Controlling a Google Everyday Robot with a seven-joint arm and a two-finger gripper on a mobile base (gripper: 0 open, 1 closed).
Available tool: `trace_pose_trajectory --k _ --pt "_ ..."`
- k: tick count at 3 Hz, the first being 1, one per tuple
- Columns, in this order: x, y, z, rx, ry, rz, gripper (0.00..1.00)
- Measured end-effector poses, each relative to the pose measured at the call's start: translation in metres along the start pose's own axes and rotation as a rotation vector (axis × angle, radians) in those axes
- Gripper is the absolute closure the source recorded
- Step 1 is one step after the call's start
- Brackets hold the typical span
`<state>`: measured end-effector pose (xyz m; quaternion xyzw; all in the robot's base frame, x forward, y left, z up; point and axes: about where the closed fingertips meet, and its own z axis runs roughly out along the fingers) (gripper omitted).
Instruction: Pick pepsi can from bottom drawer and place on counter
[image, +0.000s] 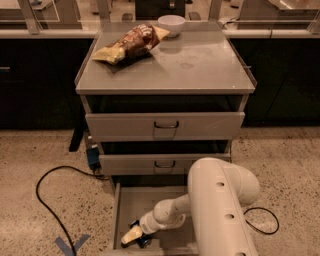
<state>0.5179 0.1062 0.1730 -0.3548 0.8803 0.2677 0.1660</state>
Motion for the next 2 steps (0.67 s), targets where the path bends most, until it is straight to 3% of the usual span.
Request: trace_pose_trajectory --k 1,2 --pt "-0.0012 0.0003 0.0063 0.058 0.03 0.06 0.0" --pt "-0.0013 -0.0034 0.0118 0.193 0.101 0.18 0.0"
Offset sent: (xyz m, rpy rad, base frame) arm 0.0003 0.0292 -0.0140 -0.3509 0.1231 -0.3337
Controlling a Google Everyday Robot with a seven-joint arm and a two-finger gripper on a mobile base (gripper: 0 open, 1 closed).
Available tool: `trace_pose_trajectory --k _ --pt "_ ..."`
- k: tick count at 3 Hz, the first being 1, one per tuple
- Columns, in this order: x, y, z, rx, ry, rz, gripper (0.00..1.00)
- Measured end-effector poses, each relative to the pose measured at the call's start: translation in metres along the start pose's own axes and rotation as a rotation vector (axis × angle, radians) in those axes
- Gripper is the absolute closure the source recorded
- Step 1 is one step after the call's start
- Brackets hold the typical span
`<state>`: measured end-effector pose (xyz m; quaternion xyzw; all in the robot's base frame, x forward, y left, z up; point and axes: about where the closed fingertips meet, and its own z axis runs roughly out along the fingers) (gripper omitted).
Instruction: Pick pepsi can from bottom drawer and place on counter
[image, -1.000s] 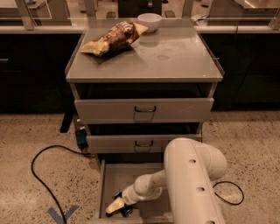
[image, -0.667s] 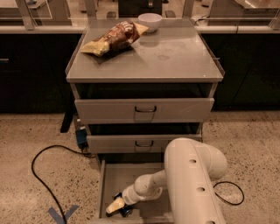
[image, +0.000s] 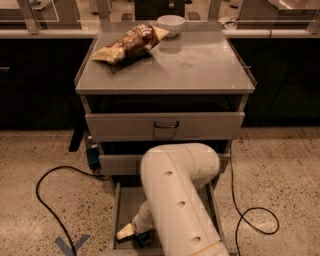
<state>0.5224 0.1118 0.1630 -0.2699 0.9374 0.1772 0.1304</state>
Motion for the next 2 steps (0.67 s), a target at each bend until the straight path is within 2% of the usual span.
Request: trace_pose_trajectory --k 1,2 --pt "-0.002 0.013 0.007 0.079 0.049 0.053 0.0" --pt "0.0 0.029 0.021 0.105 0.088 0.083 0.0"
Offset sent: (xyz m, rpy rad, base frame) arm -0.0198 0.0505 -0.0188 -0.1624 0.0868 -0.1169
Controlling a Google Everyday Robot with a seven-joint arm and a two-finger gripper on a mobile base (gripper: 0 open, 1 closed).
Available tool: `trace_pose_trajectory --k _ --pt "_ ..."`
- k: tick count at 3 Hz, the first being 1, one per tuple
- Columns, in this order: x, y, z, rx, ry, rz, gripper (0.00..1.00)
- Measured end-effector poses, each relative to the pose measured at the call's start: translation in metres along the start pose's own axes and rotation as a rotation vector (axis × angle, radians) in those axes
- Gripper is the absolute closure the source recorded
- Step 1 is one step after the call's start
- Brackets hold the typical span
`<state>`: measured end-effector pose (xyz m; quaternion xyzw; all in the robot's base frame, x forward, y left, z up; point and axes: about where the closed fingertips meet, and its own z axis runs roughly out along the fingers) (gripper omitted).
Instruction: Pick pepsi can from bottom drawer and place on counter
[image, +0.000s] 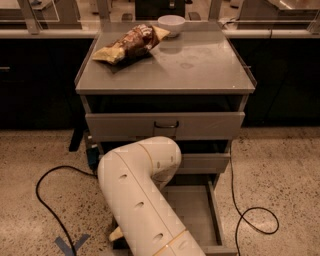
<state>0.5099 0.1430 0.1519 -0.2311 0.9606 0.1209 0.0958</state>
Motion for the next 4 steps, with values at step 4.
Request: trace_pose_trajectory --k 4 --pt "0.033 0.014 0.016 -0.157 -0.092 0.115 0.0"
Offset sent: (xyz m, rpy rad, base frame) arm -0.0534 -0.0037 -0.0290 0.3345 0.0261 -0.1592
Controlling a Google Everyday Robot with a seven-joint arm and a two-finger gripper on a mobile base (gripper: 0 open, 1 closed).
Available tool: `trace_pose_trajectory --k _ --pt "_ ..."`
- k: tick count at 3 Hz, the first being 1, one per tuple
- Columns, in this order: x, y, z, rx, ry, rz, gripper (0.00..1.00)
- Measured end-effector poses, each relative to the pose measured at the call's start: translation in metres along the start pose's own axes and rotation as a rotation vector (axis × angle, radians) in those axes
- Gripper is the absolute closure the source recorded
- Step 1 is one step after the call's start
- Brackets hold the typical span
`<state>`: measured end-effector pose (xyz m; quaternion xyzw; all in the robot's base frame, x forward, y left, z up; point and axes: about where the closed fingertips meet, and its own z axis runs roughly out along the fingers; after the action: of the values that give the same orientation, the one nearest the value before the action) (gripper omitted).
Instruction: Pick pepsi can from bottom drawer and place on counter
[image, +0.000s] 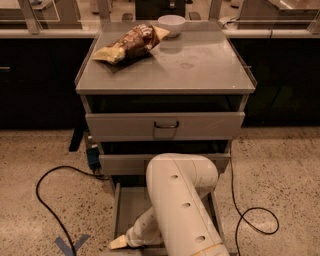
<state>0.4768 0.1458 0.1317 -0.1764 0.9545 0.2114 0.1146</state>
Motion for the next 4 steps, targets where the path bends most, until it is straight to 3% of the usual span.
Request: trace_pose_trajectory --k 2,4 --pt "-0.029 -0.035 -0.005 0.05 -0.055 0.07 0.0" --pt "-0.02 -0.057 -0.005 0.072 -0.035 0.122 0.0"
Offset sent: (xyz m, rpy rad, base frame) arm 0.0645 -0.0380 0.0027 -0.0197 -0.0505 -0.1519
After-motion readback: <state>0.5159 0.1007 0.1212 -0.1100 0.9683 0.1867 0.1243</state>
